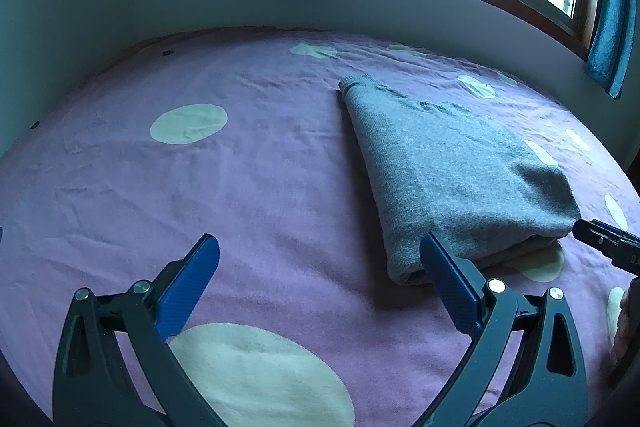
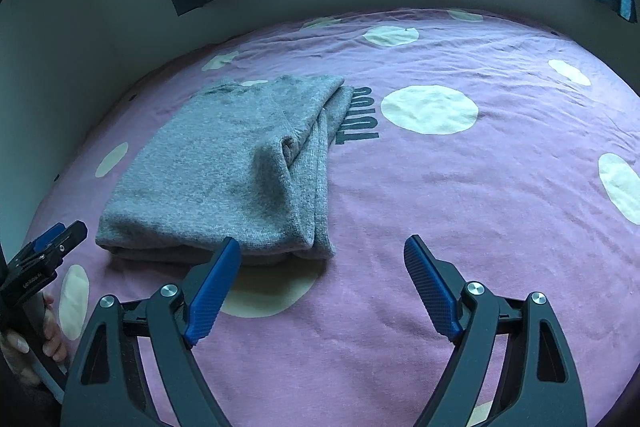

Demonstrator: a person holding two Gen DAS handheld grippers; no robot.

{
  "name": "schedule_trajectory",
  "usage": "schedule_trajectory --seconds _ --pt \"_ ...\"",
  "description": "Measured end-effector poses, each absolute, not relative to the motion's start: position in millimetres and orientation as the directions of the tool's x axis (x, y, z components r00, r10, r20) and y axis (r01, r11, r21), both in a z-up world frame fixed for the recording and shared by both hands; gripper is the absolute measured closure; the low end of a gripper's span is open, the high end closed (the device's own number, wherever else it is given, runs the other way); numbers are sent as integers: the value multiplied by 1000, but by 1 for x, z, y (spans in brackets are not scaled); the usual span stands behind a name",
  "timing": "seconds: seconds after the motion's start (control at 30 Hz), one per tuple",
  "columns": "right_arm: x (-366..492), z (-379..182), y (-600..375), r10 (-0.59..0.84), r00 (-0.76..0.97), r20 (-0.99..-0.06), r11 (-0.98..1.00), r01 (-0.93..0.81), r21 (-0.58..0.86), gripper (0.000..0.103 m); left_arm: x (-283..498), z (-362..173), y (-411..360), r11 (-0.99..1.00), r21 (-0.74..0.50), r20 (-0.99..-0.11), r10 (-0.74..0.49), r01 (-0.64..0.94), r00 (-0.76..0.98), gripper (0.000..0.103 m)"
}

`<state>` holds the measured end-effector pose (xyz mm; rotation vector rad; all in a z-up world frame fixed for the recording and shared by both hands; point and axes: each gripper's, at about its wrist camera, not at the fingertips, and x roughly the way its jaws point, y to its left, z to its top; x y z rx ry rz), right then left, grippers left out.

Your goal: Fold small clothes

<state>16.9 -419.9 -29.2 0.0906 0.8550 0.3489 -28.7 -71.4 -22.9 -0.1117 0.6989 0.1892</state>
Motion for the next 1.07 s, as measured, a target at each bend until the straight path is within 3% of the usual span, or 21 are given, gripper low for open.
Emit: schedule_trajectory --seconds 0.8,1.07 --pt "12 -37 -413 328 600 -729 942 -268 204 20 -33 -13 -72 978 7 -604 171 -209 778 3" --pt "27 -27 -448 308 613 -727 951 -216 220 20 -11 -7 4 941 -36 -649 233 -335 725 3"
